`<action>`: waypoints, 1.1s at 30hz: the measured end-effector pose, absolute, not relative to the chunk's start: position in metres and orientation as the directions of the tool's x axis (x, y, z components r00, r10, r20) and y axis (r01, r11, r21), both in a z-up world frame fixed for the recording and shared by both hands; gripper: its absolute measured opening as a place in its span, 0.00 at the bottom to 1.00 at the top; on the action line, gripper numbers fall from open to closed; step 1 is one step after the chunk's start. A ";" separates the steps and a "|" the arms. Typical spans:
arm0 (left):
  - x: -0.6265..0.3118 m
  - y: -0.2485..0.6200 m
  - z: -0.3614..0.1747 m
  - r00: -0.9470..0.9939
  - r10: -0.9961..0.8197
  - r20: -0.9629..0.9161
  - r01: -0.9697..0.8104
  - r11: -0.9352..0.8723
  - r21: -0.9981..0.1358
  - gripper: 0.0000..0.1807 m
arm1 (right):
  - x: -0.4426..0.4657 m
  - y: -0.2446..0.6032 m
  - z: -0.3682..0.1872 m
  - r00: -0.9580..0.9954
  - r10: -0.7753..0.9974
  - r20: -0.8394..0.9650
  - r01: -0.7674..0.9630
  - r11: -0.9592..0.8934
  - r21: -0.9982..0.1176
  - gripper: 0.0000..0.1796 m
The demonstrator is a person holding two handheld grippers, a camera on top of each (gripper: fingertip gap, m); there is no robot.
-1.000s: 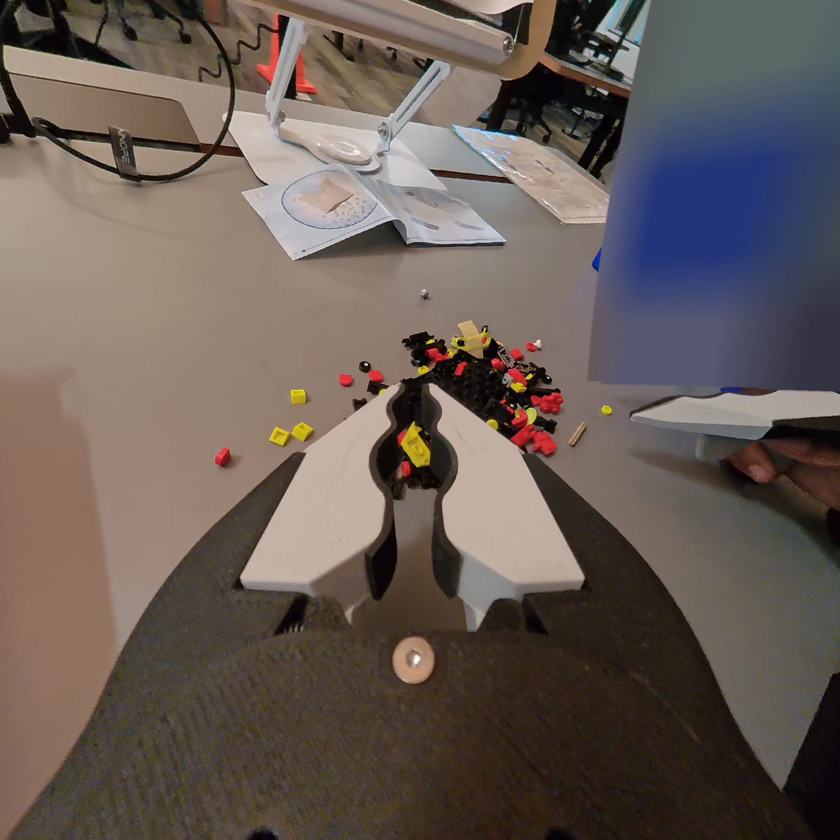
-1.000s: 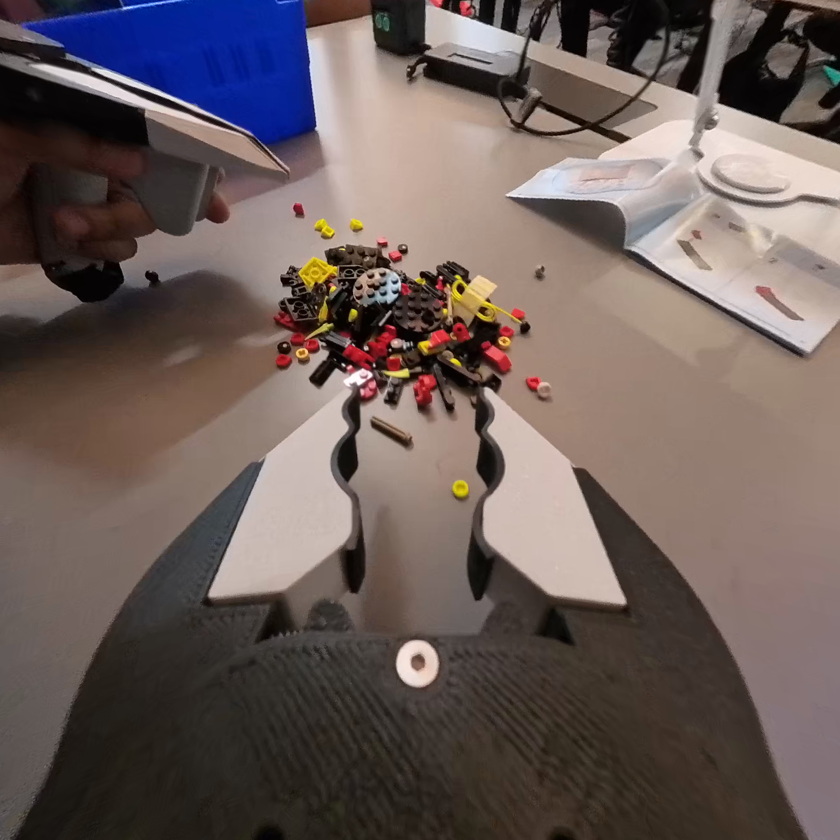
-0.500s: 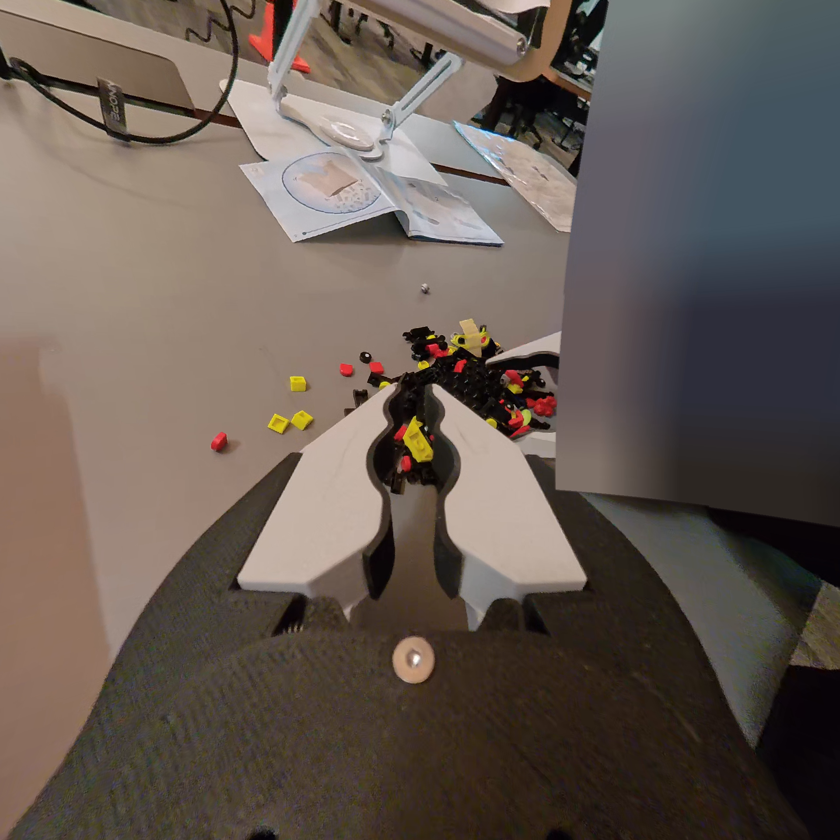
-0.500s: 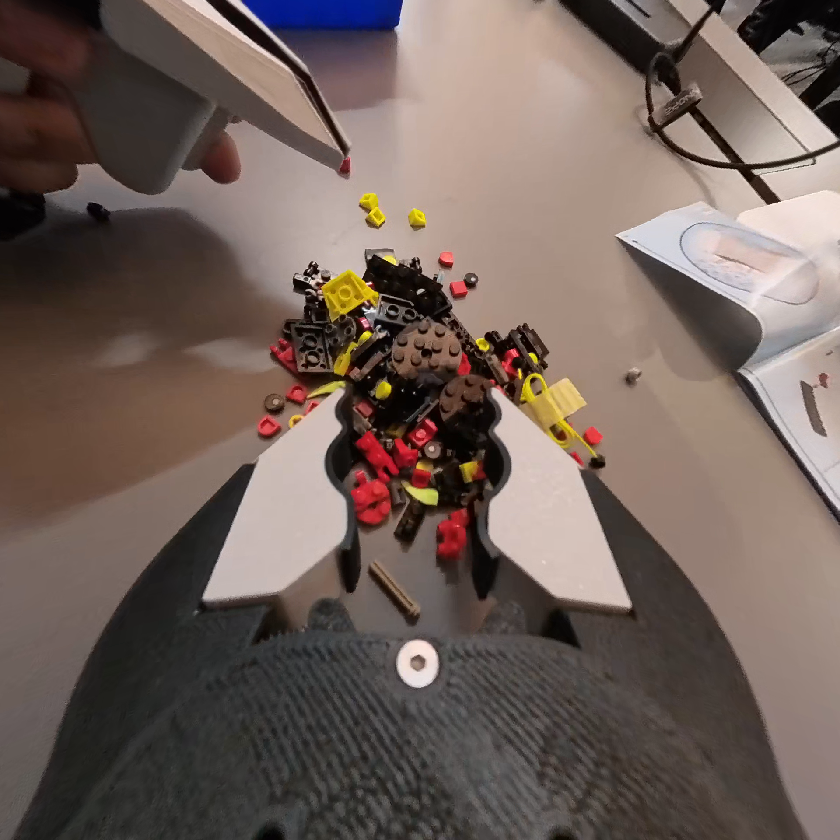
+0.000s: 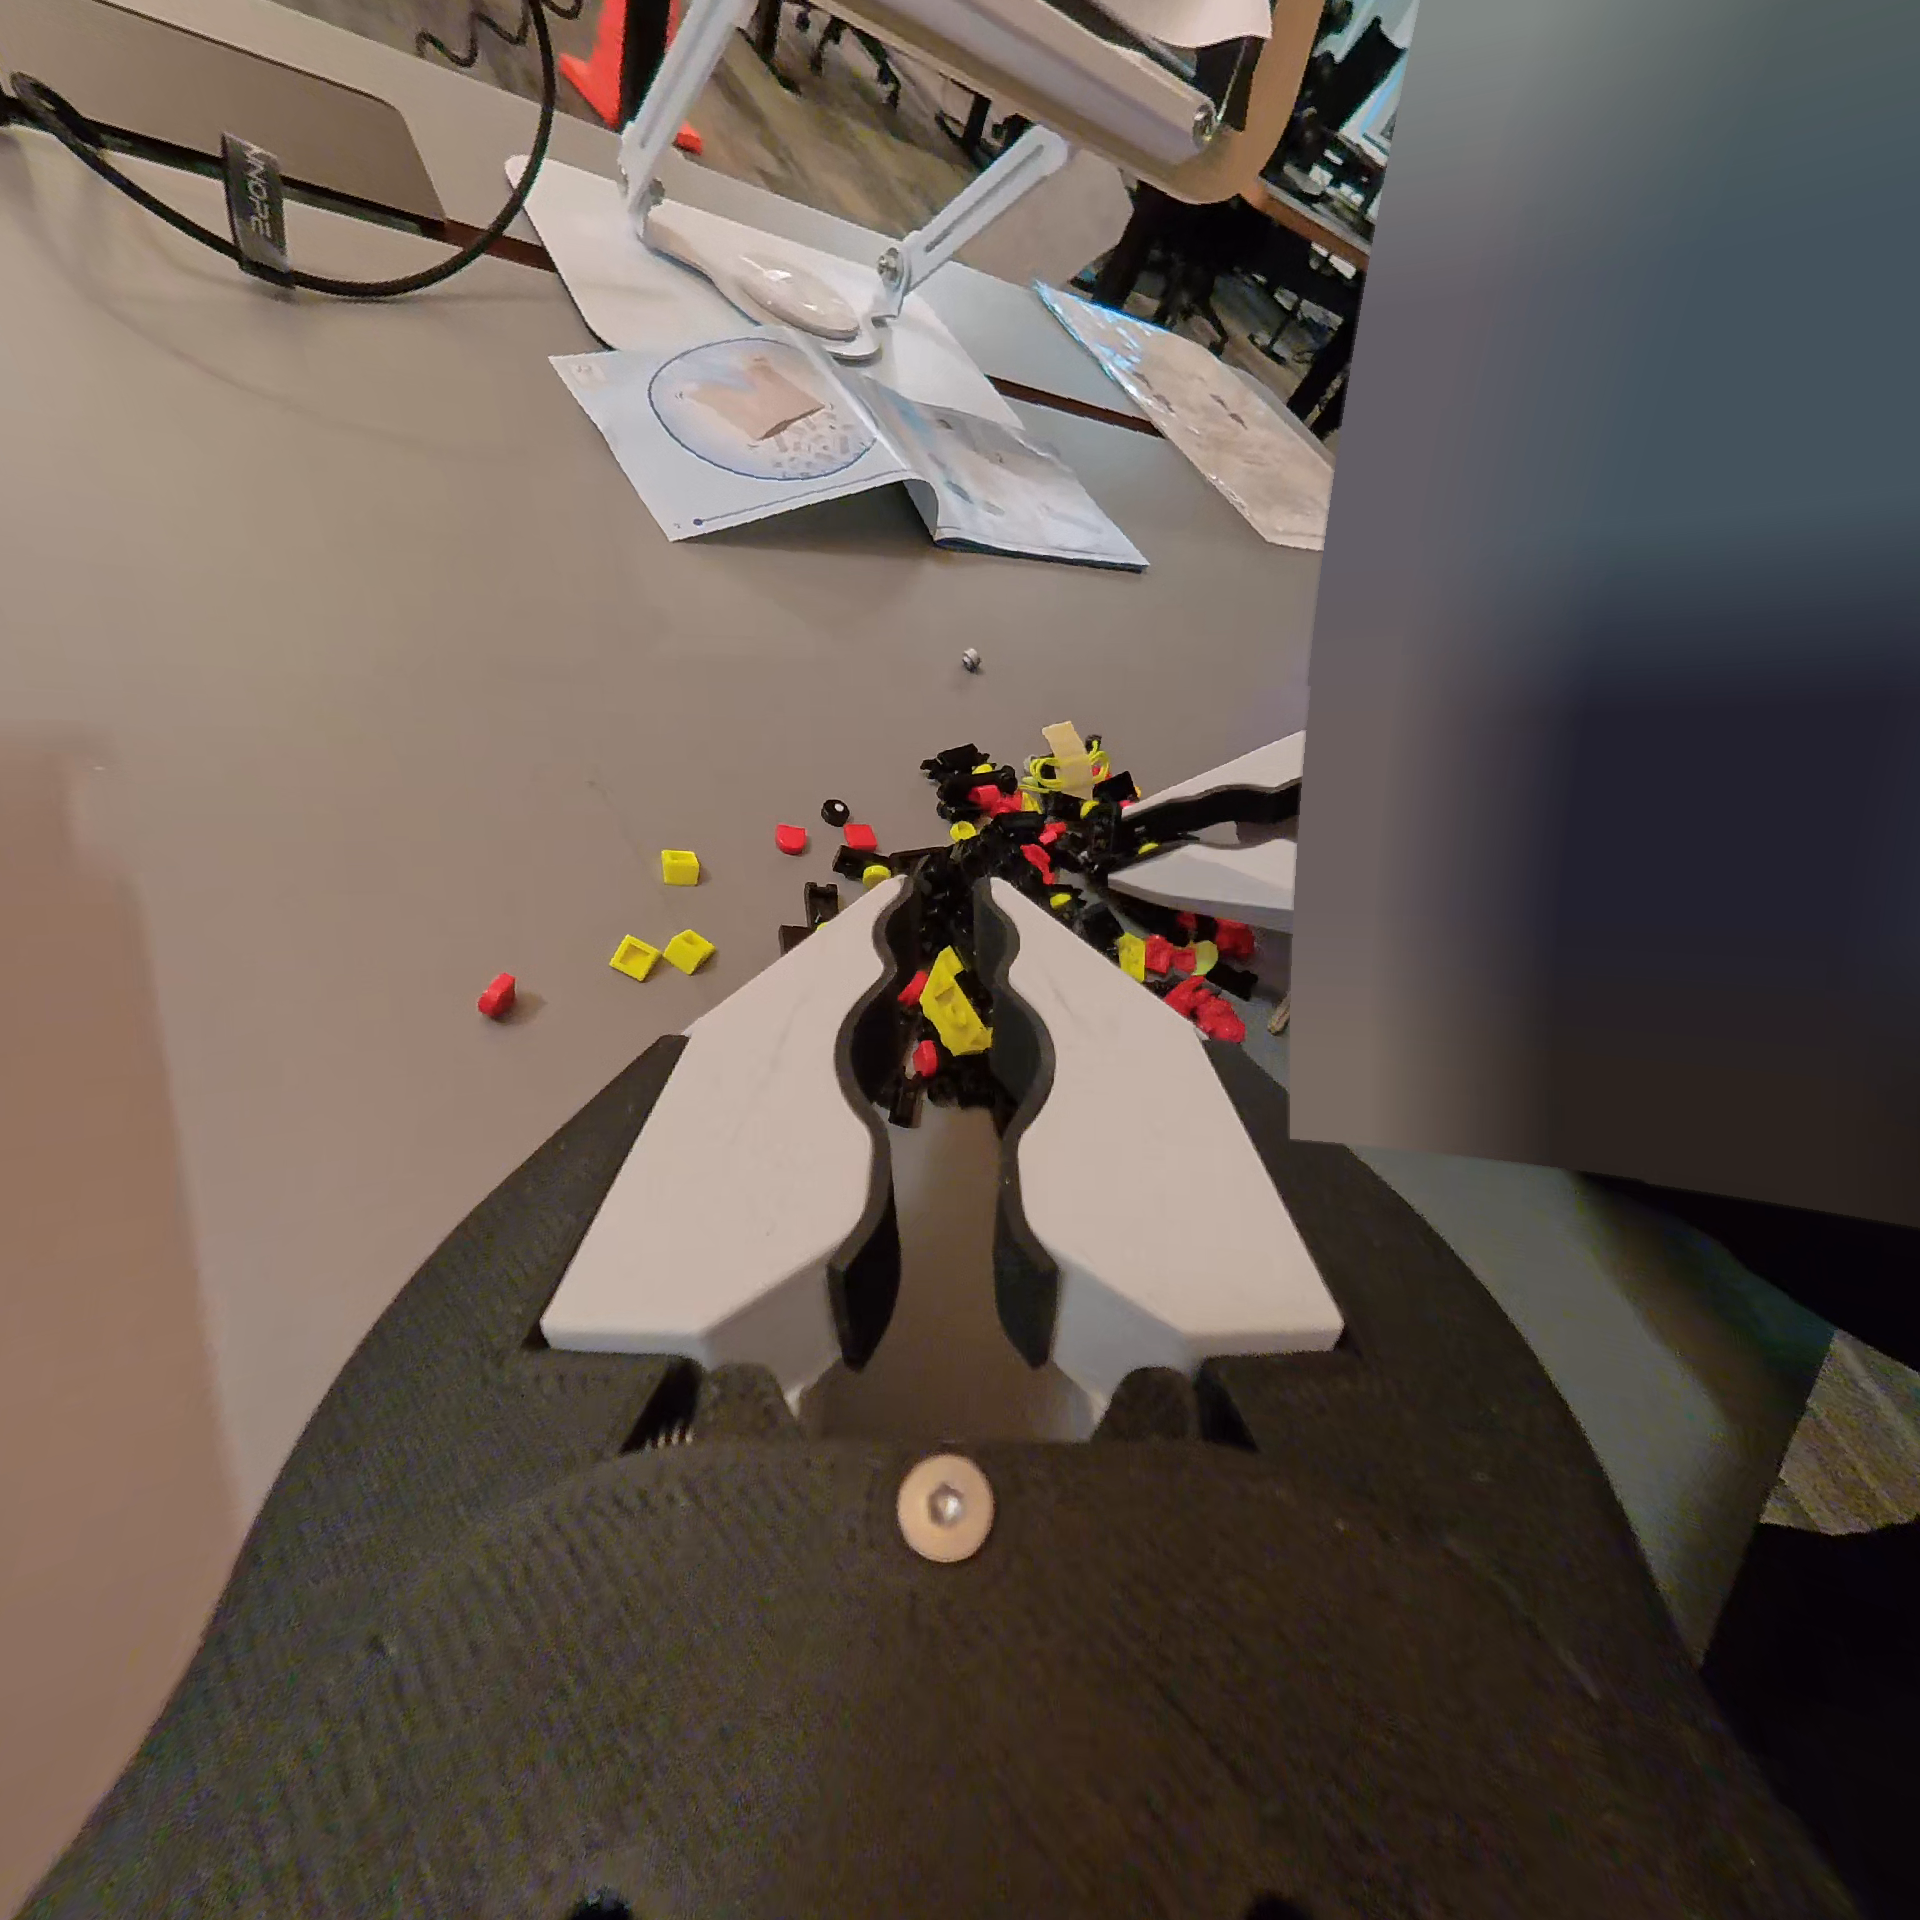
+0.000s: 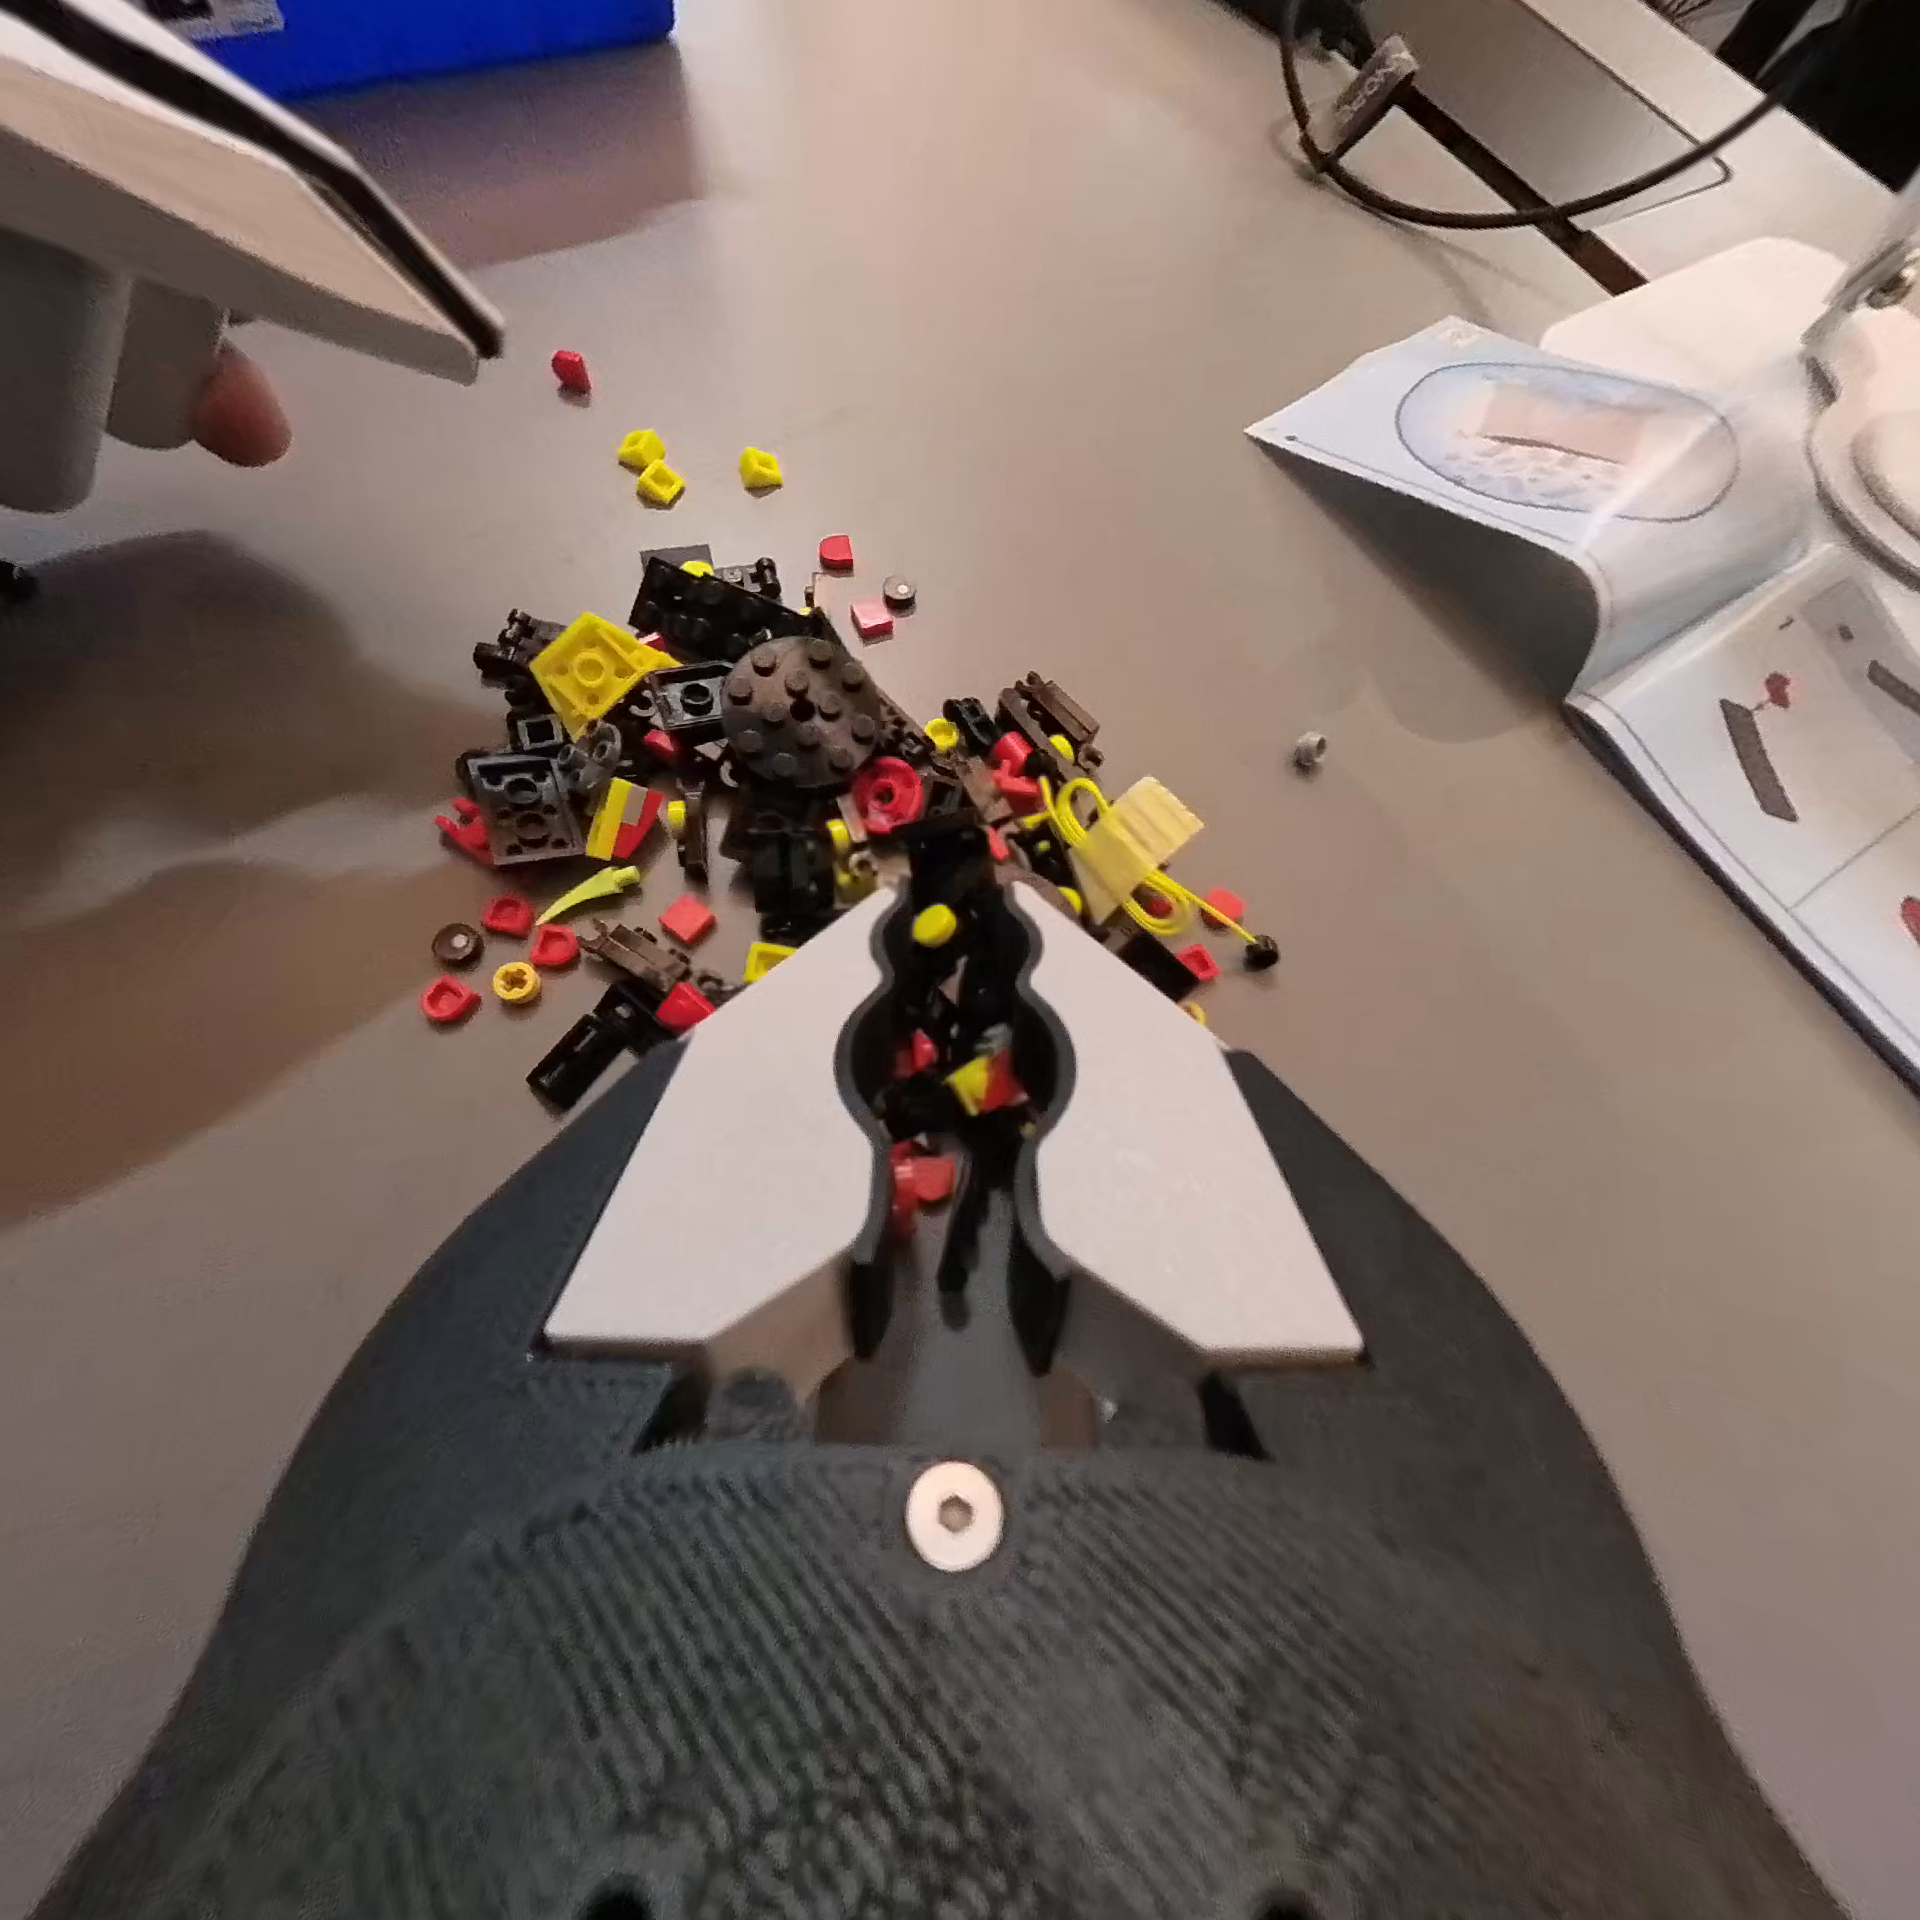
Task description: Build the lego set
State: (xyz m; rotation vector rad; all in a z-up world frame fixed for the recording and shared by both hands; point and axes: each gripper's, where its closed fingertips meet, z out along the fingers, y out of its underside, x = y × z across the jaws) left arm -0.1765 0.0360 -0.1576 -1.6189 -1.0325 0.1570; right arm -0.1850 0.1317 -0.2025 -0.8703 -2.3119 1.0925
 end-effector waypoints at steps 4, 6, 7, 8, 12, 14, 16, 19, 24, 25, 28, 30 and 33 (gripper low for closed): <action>-0.176 0.037 -0.159 0.605 0.684 0.408 0.532 0.034 -0.846 0.04 | -0.187 0.141 -0.201 -0.689 0.718 0.098 0.372 0.466 -0.802 0.07; -0.177 0.037 -0.159 0.604 0.685 0.408 0.533 0.033 -0.845 0.03 | -0.189 0.145 -0.199 -0.677 0.729 0.099 0.376 0.459 -0.805 0.08; -0.177 0.037 -0.160 0.603 0.685 0.408 0.534 0.033 -0.845 0.03 | -0.190 0.147 -0.198 -0.674 0.733 0.097 0.378 0.454 -0.807 0.08; -0.177 0.037 -0.160 0.603 0.686 0.408 0.535 0.032 -0.844 0.04 | -0.190 0.147 -0.198 -0.672 0.735 0.092 0.381 0.449 -0.808 0.08; -0.178 0.036 -0.161 0.599 0.690 0.407 0.535 0.033 -0.844 0.03 | -0.192 0.150 -0.197 -0.663 0.743 0.094 0.383 0.444 -0.810 0.09; -0.178 0.035 -0.161 0.596 0.691 0.409 0.537 0.036 -0.843 0.03 | -0.192 0.149 -0.193 -0.664 0.740 0.105 0.360 0.439 -0.823 0.11; -0.179 0.034 -0.162 0.594 0.695 0.406 0.536 0.035 -0.844 0.03 | -0.192 0.147 -0.187 -0.669 0.734 0.118 0.329 0.434 -0.839 0.11; -0.183 0.030 -0.162 0.587 0.709 0.392 0.528 0.032 -0.849 0.03 | -0.188 0.140 -0.178 -0.695 0.710 0.118 0.287 0.424 -0.859 0.10; -0.188 0.023 -0.160 0.564 0.719 0.406 0.531 0.061 -0.845 0.03 | -0.160 0.106 -0.170 -0.829 0.556 0.067 0.202 0.409 -0.890 0.07; -0.188 0.022 -0.160 0.563 0.721 0.405 0.529 0.063 -0.846 0.03 | -0.154 0.100 -0.171 -0.847 0.526 0.074 0.185 0.422 -0.887 0.07; -0.189 0.021 -0.156 0.563 0.725 0.396 0.511 0.071 -0.857 0.03 | -0.142 0.086 -0.179 -0.880 0.456 0.135 0.128 0.501 -0.856 0.05; -0.191 0.016 -0.148 0.560 0.731 0.390 0.480 0.097 -0.872 0.02 | -0.137 0.080 -0.187 -0.889 0.417 0.187 0.090 0.559 -0.824 0.05; -0.194 0.009 -0.139 0.549 0.739 0.390 0.453 0.129 -0.882 0.02 | -0.130 0.072 -0.198 -0.900 0.373 0.225 0.059 0.616 -0.786 0.07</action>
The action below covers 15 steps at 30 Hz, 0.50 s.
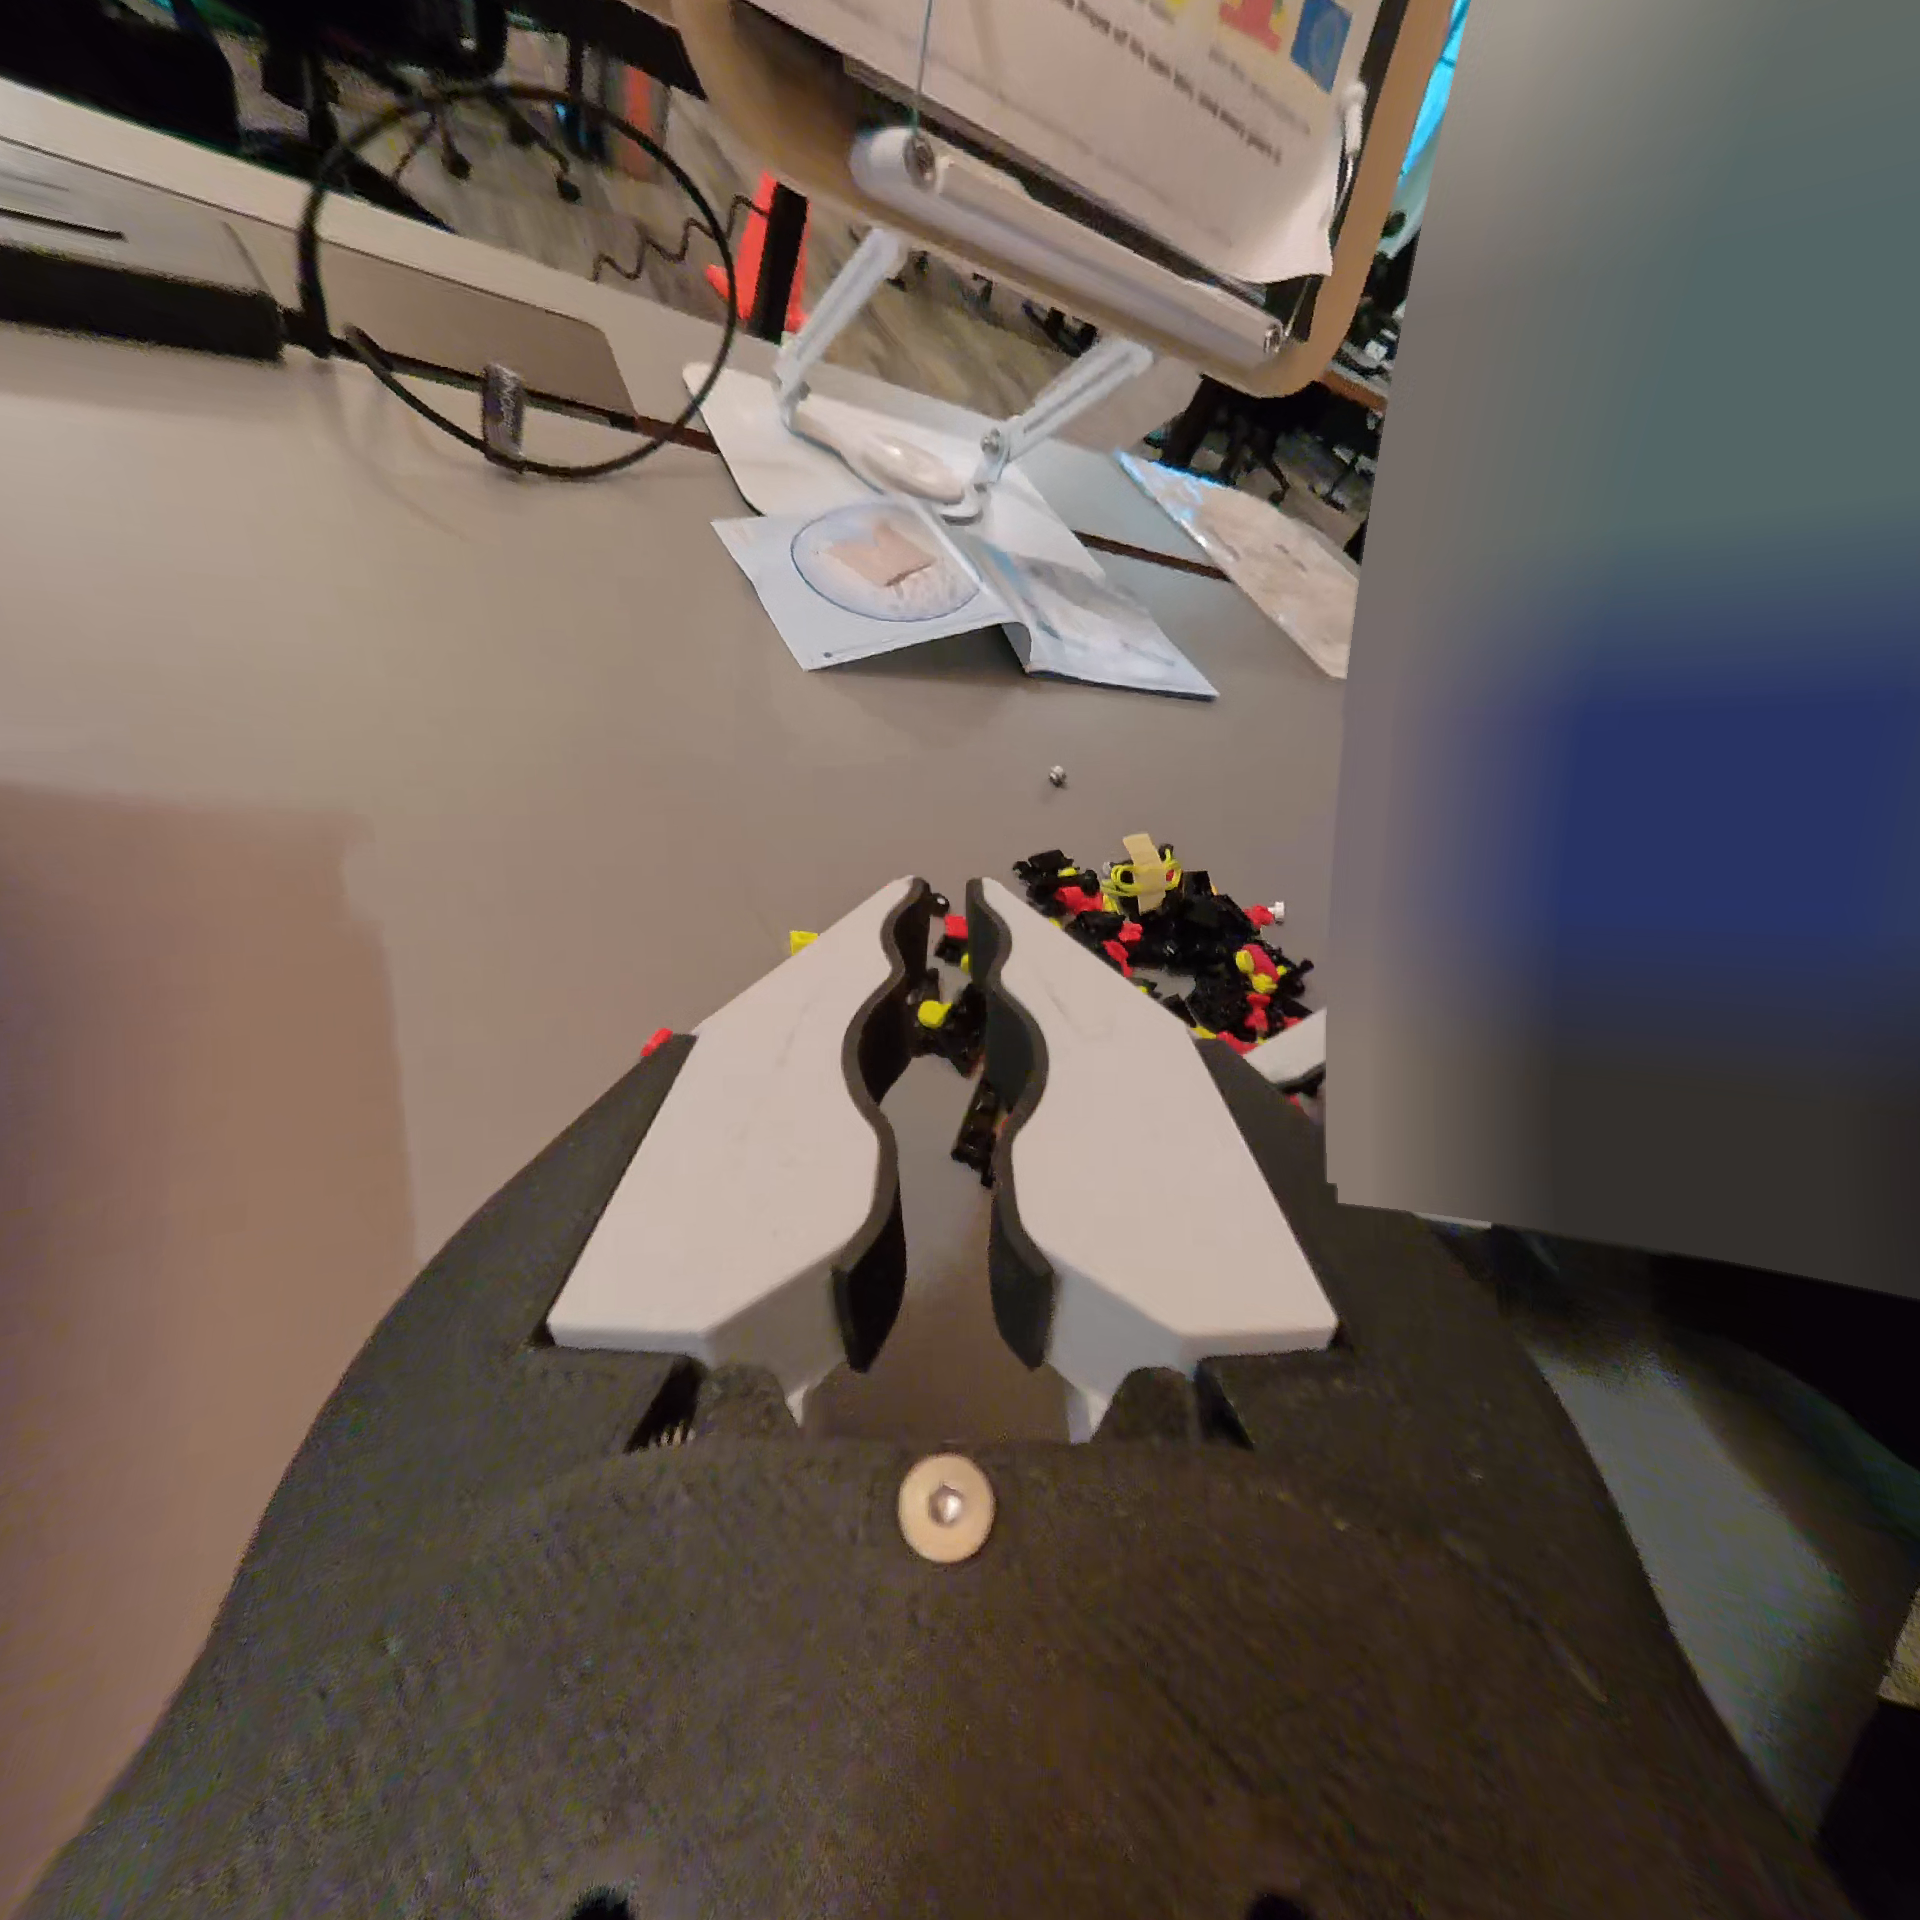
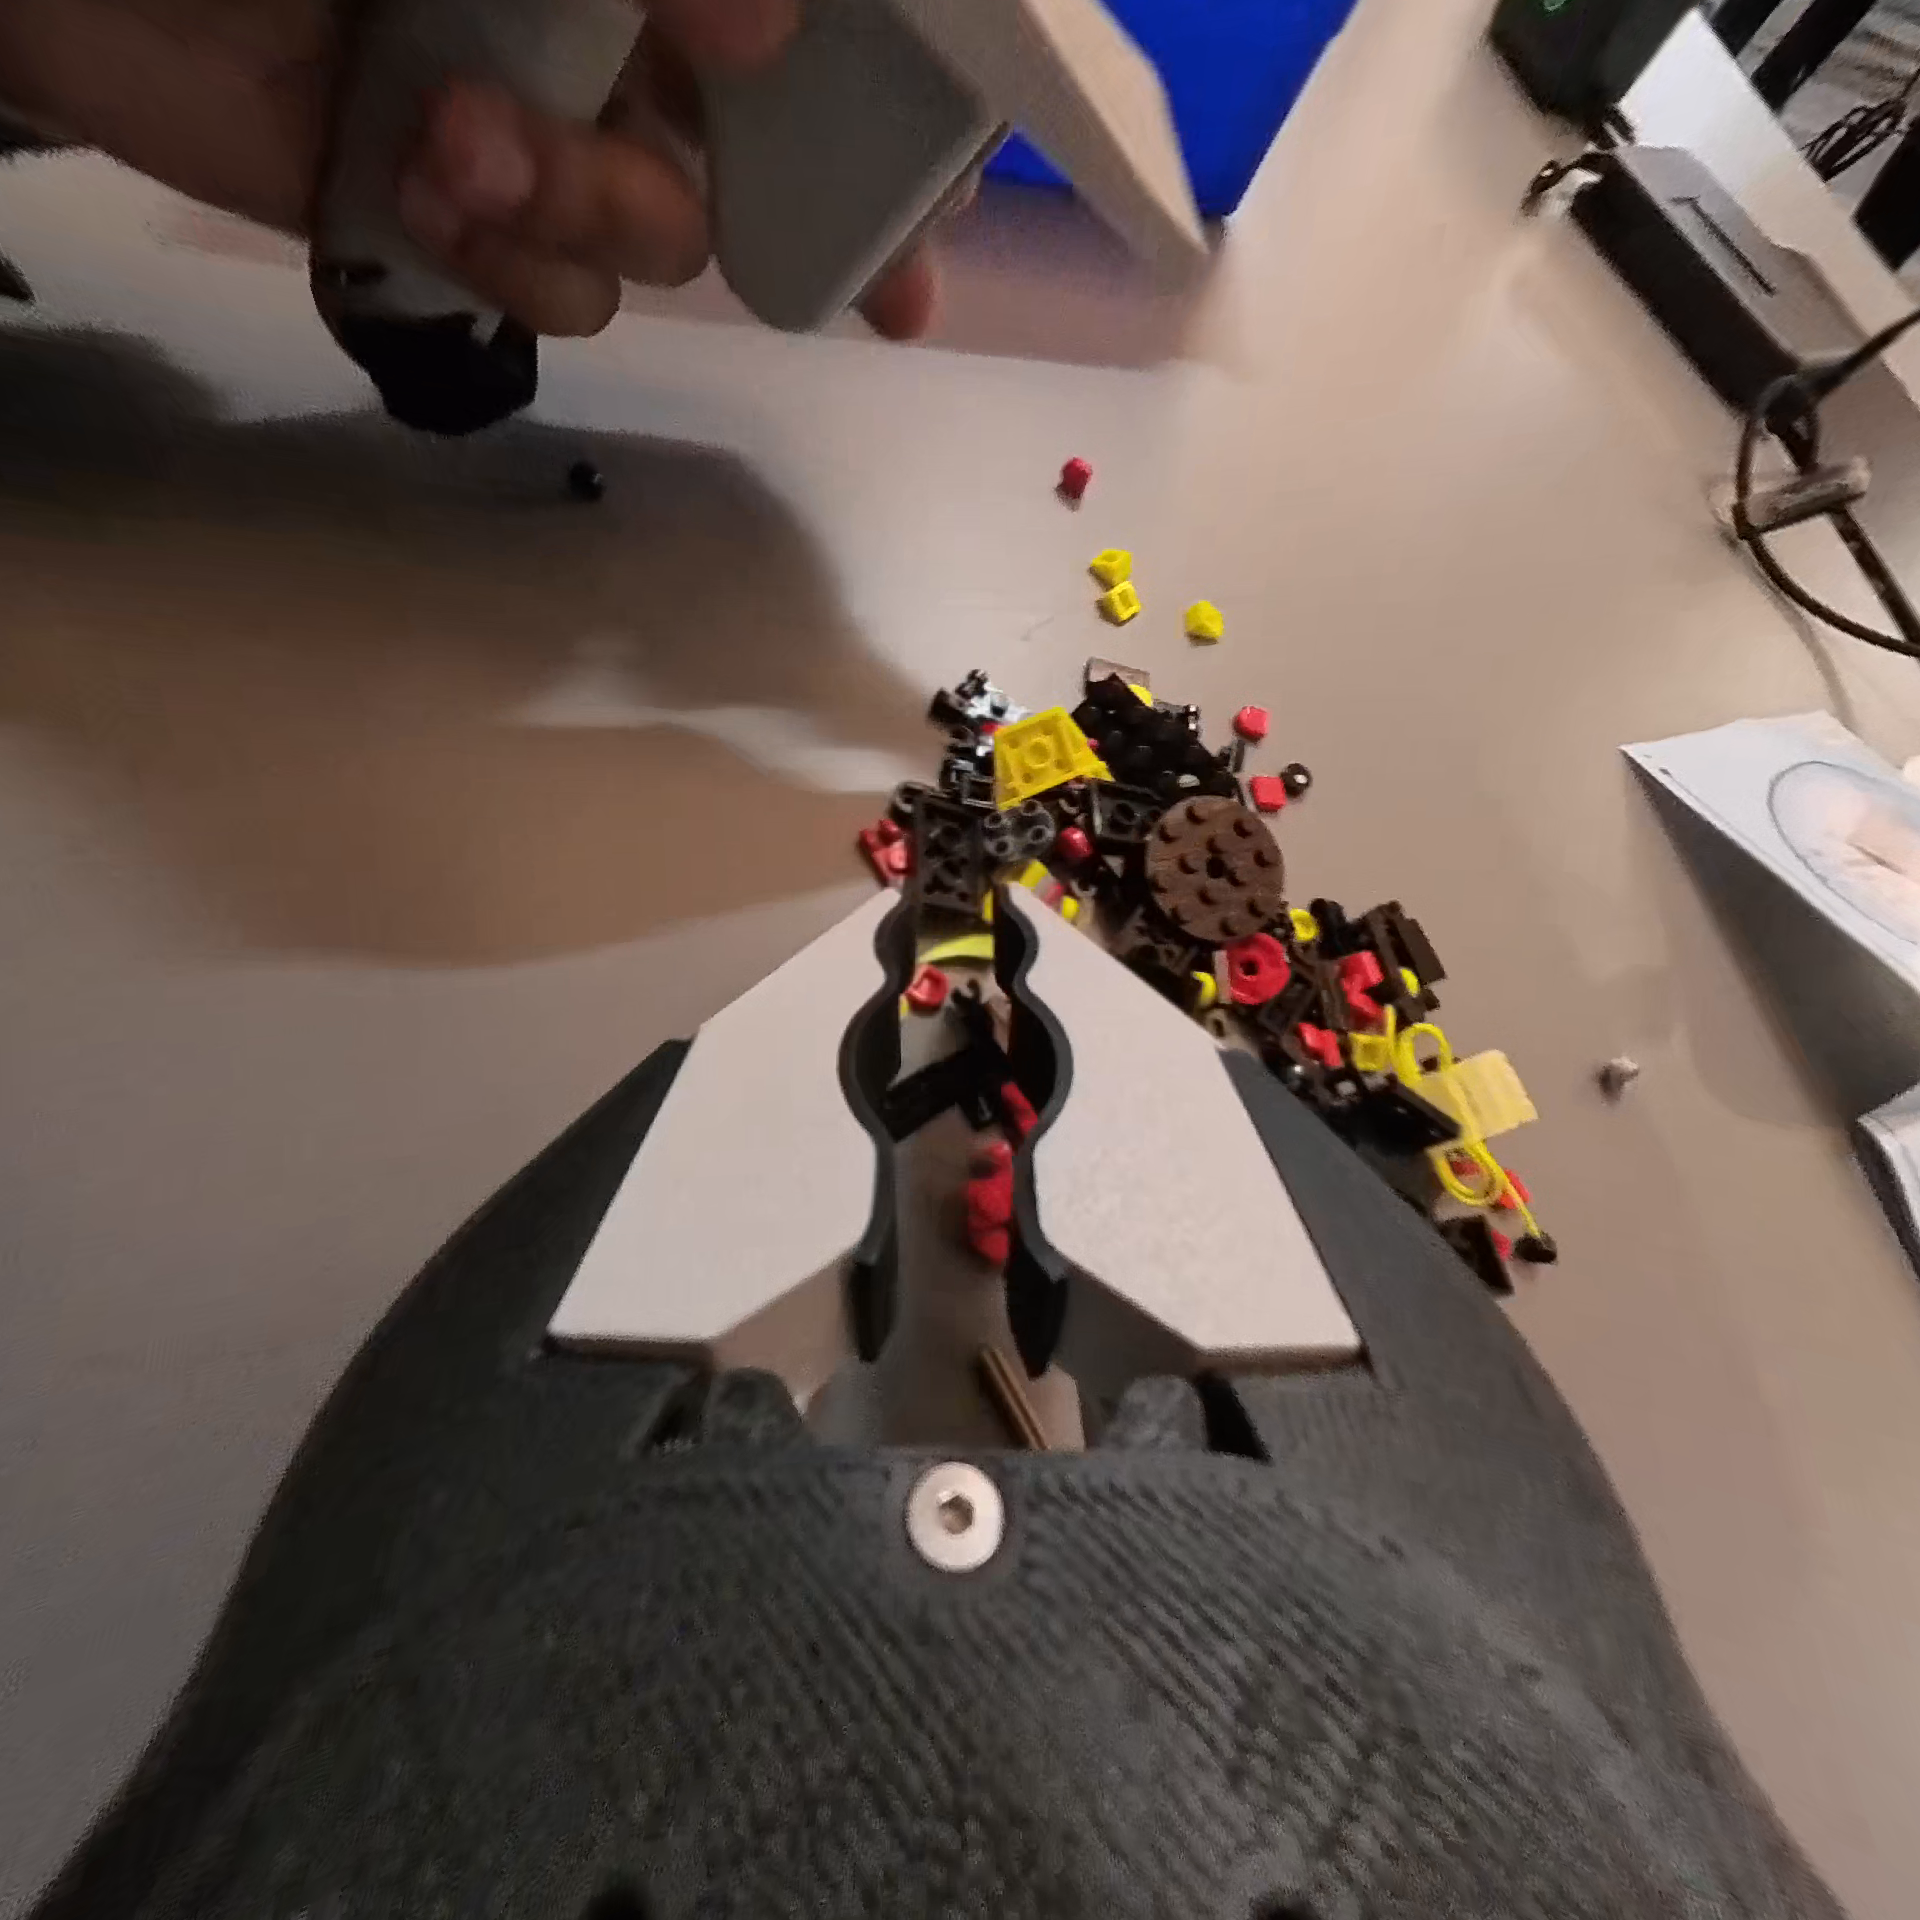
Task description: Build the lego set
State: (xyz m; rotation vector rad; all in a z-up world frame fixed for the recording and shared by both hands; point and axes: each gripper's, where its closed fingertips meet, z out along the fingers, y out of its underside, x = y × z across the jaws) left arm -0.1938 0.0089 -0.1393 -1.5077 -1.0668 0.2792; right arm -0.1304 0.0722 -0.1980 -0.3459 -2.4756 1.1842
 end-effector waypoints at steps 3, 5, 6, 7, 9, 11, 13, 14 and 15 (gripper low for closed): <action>-0.192 0.007 -0.138 0.547 0.733 0.404 0.463 0.138 -0.876 0.02 | -0.128 0.066 -0.201 -0.900 0.358 0.249 0.039 0.634 -0.772 0.07; -0.190 0.008 -0.137 0.552 0.727 0.408 0.464 0.139 -0.875 0.02 | -0.129 0.063 -0.202 -0.898 0.358 0.256 0.037 0.641 -0.766 0.07; -0.189 0.008 -0.138 0.554 0.728 0.403 0.463 0.132 -0.876 0.02 | -0.130 0.062 -0.203 -0.897 0.359 0.256 0.040 0.646 -0.762 0.08; -0.188 0.007 -0.139 0.556 0.731 0.395 0.462 0.123 -0.878 0.02 | -0.131 0.062 -0.204 -0.897 0.361 0.257 0.045 0.651 -0.758 0.08; -0.185 0.006 -0.140 0.558 0.738 0.380 0.458 0.108 -0.882 0.03 | -0.132 0.062 -0.208 -0.898 0.363 0.248 0.061 0.661 -0.748 0.07; -0.184 0.003 -0.140 0.557 0.744 0.369 0.451 0.102 -0.887 0.03 | -0.133 0.062 -0.210 -0.903 0.364 0.230 0.078 0.664 -0.744 0.05; -0.182 -0.001 -0.139 0.552 0.751 0.361 0.444 0.101 -0.890 0.03 | -0.134 0.062 -0.209 -0.904 0.370 0.213 0.094 0.659 -0.746 0.03; -0.181 -0.003 -0.139 0.551 0.754 0.358 0.442 0.100 -0.892 0.03 | -0.135 0.063 -0.207 -0.901 0.381 0.205 0.105 0.651 -0.751 0.03; -0.180 -0.004 -0.138 0.551 0.756 0.355 0.439 0.099 -0.893 0.03 | -0.137 0.064 -0.204 -0.898 0.396 0.193 0.119 0.639 -0.760 0.03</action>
